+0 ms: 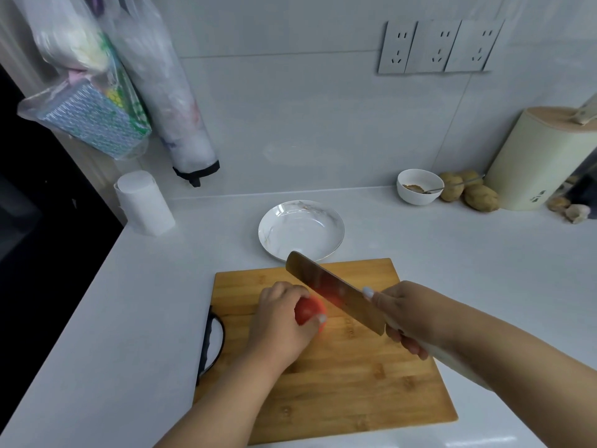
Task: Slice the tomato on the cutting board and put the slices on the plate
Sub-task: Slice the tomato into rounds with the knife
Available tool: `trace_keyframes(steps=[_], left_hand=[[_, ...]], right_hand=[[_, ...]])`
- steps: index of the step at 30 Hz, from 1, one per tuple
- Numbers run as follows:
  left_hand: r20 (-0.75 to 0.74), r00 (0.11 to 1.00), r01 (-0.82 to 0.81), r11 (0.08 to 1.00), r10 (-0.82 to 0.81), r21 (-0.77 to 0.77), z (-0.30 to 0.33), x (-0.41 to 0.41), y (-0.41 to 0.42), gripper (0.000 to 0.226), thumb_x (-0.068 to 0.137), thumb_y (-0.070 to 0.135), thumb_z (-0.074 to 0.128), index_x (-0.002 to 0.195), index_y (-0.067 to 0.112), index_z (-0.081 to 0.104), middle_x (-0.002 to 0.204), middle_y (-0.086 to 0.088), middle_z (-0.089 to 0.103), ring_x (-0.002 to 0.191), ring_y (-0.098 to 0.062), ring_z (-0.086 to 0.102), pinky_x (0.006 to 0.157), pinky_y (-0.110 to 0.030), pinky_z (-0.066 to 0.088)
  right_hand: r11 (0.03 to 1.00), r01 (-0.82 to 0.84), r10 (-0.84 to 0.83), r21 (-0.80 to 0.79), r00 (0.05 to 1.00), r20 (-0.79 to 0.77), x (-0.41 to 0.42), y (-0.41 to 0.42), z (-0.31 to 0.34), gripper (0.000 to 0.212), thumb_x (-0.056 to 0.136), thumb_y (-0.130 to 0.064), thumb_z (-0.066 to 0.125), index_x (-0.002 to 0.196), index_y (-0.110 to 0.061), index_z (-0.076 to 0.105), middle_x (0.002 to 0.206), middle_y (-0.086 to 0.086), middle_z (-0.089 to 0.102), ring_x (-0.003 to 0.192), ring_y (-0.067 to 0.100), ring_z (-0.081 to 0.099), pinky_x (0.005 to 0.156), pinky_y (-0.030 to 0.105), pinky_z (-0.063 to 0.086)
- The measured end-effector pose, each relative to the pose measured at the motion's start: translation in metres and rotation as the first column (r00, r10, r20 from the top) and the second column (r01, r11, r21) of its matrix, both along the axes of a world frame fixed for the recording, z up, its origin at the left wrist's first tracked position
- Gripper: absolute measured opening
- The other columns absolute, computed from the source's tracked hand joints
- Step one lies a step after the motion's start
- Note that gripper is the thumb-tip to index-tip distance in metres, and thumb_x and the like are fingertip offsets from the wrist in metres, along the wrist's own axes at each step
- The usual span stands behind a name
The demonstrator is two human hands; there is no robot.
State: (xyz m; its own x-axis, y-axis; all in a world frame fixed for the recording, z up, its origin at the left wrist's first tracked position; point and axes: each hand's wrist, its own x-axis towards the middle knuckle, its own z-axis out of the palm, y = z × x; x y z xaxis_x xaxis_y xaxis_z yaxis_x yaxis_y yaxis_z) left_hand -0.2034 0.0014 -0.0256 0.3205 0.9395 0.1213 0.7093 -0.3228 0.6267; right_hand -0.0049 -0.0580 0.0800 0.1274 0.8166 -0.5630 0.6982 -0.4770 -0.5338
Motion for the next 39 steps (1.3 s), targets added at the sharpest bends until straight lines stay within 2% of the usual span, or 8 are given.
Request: trace_keyframes(steps=[2, 4, 12, 15, 19, 28, 34, 39], left_hand=[[-0.042, 0.999, 0.002, 0.999, -0.004, -0.046, -0.002, 0.003, 0.000, 0.055, 0.064, 0.054, 0.074, 0.111, 0.037, 0.051, 0.112, 0.015, 0.043, 0.108, -0.007, 0.036, 0.087, -0.026, 0.043], [-0.067, 0.998, -0.007, 0.999, 0.004, -0.041, -0.005, 0.005, 0.001, 0.060, 0.061, 0.052, 0.077, 0.112, 0.038, 0.049, 0.113, 0.014, 0.045, 0.109, -0.010, 0.039, 0.088, -0.028, 0.044], [-0.095, 0.995, 0.014, 1.000, -0.012, 0.022, -0.011, -0.002, -0.011, 0.055, 0.064, 0.054, 0.073, 0.111, 0.040, 0.048, 0.114, 0.016, 0.042, 0.107, -0.007, 0.037, 0.086, -0.021, 0.040], [-0.055, 0.998, -0.006, 0.997, 0.010, 0.072, -0.010, -0.001, -0.010, 0.041, 0.072, 0.055, 0.066, 0.106, 0.035, 0.055, 0.109, 0.015, 0.043, 0.106, -0.006, 0.036, 0.088, -0.020, 0.037], [-0.049, 0.999, 0.016, 0.997, -0.012, 0.077, -0.007, 0.001, -0.006, 0.027, 0.079, 0.048, 0.063, 0.101, 0.032, 0.058, 0.104, 0.015, 0.045, 0.103, -0.008, 0.037, 0.087, -0.021, 0.039], [-0.059, 0.997, 0.060, 0.995, -0.055, 0.084, -0.006, -0.001, -0.003, 0.029, 0.079, 0.046, 0.065, 0.101, 0.030, 0.058, 0.103, 0.017, 0.044, 0.100, -0.005, 0.036, 0.085, -0.021, 0.039], [-0.048, 0.997, 0.068, 0.992, -0.063, 0.105, -0.008, -0.002, -0.002, 0.028, 0.078, 0.045, 0.066, 0.100, 0.028, 0.060, 0.101, 0.016, 0.046, 0.099, -0.006, 0.039, 0.083, -0.021, 0.039], [-0.052, 0.997, 0.065, 0.992, -0.060, 0.104, -0.008, -0.001, -0.003, 0.028, 0.078, 0.046, 0.065, 0.100, 0.029, 0.060, 0.102, 0.016, 0.047, 0.100, -0.005, 0.038, 0.084, -0.021, 0.038]], right_hand=[[1.000, -0.004, 0.003, -0.003, 1.000, -0.013, 0.000, 0.000, -0.002, 0.062, 0.095, -0.062, 0.032, 0.060, -0.014, 0.050, 0.043, 0.003, 0.053, 0.038, 0.018, 0.048, 0.055, 0.023, 0.046], [1.000, -0.004, 0.004, -0.013, 1.000, -0.025, 0.000, 0.001, -0.004, 0.062, 0.095, -0.062, 0.032, 0.063, -0.013, 0.052, 0.047, 0.005, 0.054, 0.039, 0.018, 0.048, 0.053, 0.023, 0.046], [0.999, -0.026, 0.025, -0.024, 0.999, -0.041, 0.002, -0.002, -0.013, 0.062, 0.094, -0.064, 0.033, 0.064, -0.013, 0.053, 0.051, 0.007, 0.056, 0.042, 0.020, 0.050, 0.056, 0.026, 0.047], [0.999, -0.038, 0.036, -0.031, 0.998, -0.057, 0.000, -0.003, -0.015, 0.061, 0.093, -0.065, 0.033, 0.068, -0.014, 0.054, 0.058, 0.010, 0.058, 0.047, 0.023, 0.052, 0.055, 0.027, 0.048], [0.999, -0.039, 0.037, -0.034, 0.997, -0.060, 0.001, -0.003, -0.011, 0.058, 0.096, -0.061, 0.033, 0.067, -0.014, 0.053, 0.054, 0.007, 0.056, 0.045, 0.021, 0.049, 0.052, 0.025, 0.047], [0.998, -0.045, 0.043, -0.051, 0.998, -0.050, -0.007, 0.006, -0.017, 0.059, 0.096, -0.060, 0.032, 0.064, -0.014, 0.050, 0.046, 0.004, 0.053, 0.040, 0.019, 0.048, 0.056, 0.025, 0.048], [0.998, -0.050, 0.049, -0.024, 0.997, -0.061, -0.022, 0.024, -0.028, 0.059, 0.095, -0.060, 0.033, 0.065, -0.012, 0.050, 0.063, 0.012, 0.057, 0.048, 0.025, 0.049, 0.049, 0.024, 0.045], [0.998, -0.034, 0.031, -0.050, 0.998, -0.060, -0.012, 0.016, -0.030, 0.059, 0.095, -0.061, 0.033, 0.067, -0.013, 0.052, 0.058, 0.010, 0.057, 0.046, 0.023, 0.050, 0.050, 0.025, 0.046]])
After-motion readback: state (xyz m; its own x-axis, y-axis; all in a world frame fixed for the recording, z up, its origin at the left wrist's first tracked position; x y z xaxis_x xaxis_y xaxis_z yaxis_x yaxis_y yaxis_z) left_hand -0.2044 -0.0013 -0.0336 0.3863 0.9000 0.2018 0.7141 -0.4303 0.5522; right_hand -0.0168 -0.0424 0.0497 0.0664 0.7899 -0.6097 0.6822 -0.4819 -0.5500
